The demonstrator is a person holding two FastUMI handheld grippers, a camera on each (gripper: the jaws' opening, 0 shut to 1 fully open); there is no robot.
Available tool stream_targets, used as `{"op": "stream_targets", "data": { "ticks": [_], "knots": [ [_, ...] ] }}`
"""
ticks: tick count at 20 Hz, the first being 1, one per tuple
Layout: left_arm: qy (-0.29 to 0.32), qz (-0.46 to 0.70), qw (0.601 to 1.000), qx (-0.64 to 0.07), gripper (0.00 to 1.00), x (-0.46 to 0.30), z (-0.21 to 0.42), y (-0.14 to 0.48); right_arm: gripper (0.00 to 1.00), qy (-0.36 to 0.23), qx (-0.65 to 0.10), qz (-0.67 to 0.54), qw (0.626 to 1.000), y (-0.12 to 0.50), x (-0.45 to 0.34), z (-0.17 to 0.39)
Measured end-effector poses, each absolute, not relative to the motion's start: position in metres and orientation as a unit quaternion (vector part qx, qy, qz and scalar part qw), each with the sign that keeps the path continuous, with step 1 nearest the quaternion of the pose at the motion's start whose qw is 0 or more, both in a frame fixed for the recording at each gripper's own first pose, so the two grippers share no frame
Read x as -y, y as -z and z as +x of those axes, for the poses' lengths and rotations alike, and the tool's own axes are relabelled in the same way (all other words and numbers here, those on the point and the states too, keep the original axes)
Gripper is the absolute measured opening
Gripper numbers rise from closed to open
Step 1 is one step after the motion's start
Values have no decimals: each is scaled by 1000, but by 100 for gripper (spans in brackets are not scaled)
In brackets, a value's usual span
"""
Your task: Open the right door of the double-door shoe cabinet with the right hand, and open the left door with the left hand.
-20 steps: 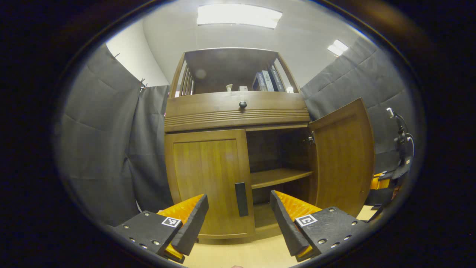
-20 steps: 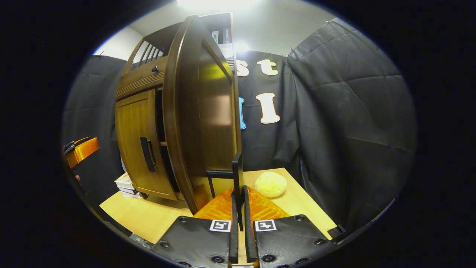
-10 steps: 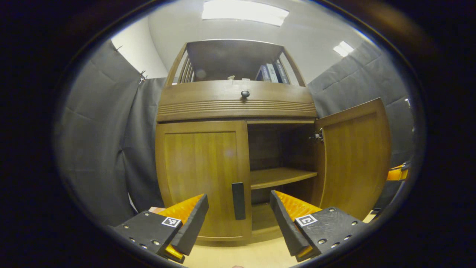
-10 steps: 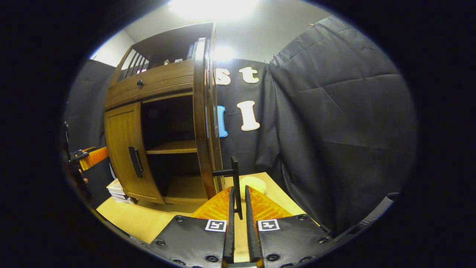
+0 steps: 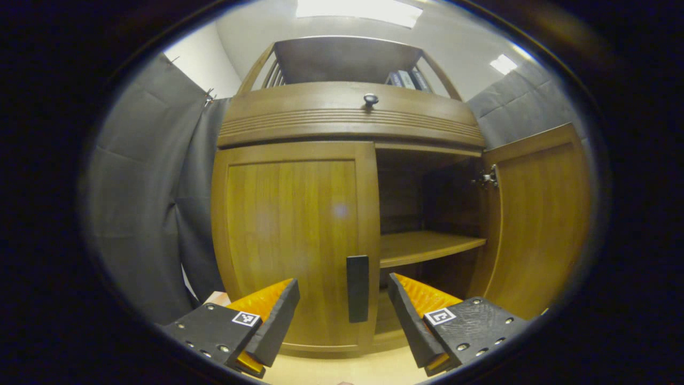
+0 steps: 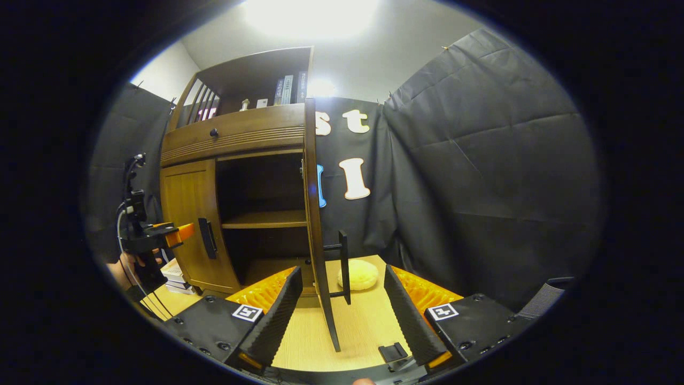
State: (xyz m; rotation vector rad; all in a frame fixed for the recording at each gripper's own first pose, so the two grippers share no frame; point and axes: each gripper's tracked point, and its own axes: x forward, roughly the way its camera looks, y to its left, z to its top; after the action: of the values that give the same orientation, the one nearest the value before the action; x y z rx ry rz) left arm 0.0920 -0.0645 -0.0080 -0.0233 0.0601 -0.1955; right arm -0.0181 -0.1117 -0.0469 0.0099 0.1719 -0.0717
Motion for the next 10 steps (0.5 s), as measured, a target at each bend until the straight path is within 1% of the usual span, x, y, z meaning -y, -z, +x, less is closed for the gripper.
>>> {"op": "stream_targets", "data": {
  "ticks": [1,3,4,5,6,7,8,10],
  "knots": [
    [97,-9,995,-31,94,64,96,10,92,40,-89,3,995,48,114,-22],
    [99,-1,995,-31,94,64,101,13,92,45,-97,6,994,52,116,-29],
    [100,4,994,-33,95,64,103,16,96,48,-100,9,994,54,117,-32],
    [103,6,994,-37,96,65,104,19,92,50,-101,11,994,55,118,-34],
    [108,7,993,-40,96,67,105,21,100,53,-102,12,993,56,118,-37],
    [113,9,993,-42,96,70,106,22,92,54,-104,12,993,57,117,-39],
    [115,13,992,-43,96,72,109,23,96,55,-107,12,993,61,117,-42],
    [119,17,992,-47,96,73,112,27,96,55,-112,12,992,64,117,-44]
  ]
}}
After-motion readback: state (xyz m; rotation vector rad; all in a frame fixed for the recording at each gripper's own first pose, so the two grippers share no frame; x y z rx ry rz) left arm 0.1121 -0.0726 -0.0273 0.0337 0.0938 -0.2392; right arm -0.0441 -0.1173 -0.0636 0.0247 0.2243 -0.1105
